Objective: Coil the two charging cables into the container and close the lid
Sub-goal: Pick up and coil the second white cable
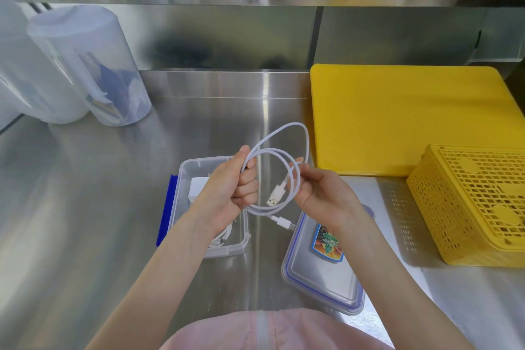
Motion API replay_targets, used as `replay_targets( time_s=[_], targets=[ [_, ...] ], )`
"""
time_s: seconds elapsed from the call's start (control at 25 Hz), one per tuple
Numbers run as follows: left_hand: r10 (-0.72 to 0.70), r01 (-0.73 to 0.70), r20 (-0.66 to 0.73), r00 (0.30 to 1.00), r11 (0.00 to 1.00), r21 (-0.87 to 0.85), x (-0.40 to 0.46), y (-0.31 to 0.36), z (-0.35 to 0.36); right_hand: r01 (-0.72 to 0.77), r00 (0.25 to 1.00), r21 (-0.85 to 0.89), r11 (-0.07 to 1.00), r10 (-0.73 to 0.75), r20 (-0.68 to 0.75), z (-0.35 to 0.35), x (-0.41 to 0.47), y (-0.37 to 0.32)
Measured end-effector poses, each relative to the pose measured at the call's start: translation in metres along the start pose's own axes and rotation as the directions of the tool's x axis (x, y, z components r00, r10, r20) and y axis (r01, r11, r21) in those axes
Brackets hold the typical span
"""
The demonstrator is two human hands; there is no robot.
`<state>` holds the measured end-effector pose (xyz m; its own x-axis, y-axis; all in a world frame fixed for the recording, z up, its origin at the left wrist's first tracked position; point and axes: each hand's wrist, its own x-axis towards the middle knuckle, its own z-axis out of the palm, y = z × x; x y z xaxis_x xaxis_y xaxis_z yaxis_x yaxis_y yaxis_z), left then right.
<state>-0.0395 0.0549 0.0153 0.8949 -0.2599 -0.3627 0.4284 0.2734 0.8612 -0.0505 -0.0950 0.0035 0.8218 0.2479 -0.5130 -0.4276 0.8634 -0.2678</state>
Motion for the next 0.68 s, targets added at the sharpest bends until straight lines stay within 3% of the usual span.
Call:
replay_targets(
  time_s=[0.12,0.32,0.44,0.6,0.68],
  targets=[
    [-0.008,0.007,0.013,1.0,1.0,0.027,-0.001,-0.003,0.004,0.001,1.0,0.065,0.998,0.001,-0.022,-0.002,0.005,0.002],
    [0.019,-0.019,-0.018,1.0,1.0,0.017,0.0,-0.005,0.001,-0.113,0.991,-0.052,0.992,0.116,0.073,-0.005,-0.001,0.021],
    [0.058,-0.058,-0.08,0.995,0.998,0.006,0.001,-0.002,-0.003,-0.056,0.994,-0.319,0.946,0.081,0.067,-0.005,0.003,0.02],
    [0.093,-0.09,-0.165,0.982,0.996,0.027,0.003,-0.001,-0.004,0.089,0.994,-0.699,0.71,-0.022,0.104,-0.004,-0.001,0.018],
    [0.109,-0.106,-0.183,0.977,0.994,0.027,0.003,0.002,-0.003,0.18,0.983,-0.855,0.487,-0.066,0.17,-0.008,-0.004,0.019]
  ],
)
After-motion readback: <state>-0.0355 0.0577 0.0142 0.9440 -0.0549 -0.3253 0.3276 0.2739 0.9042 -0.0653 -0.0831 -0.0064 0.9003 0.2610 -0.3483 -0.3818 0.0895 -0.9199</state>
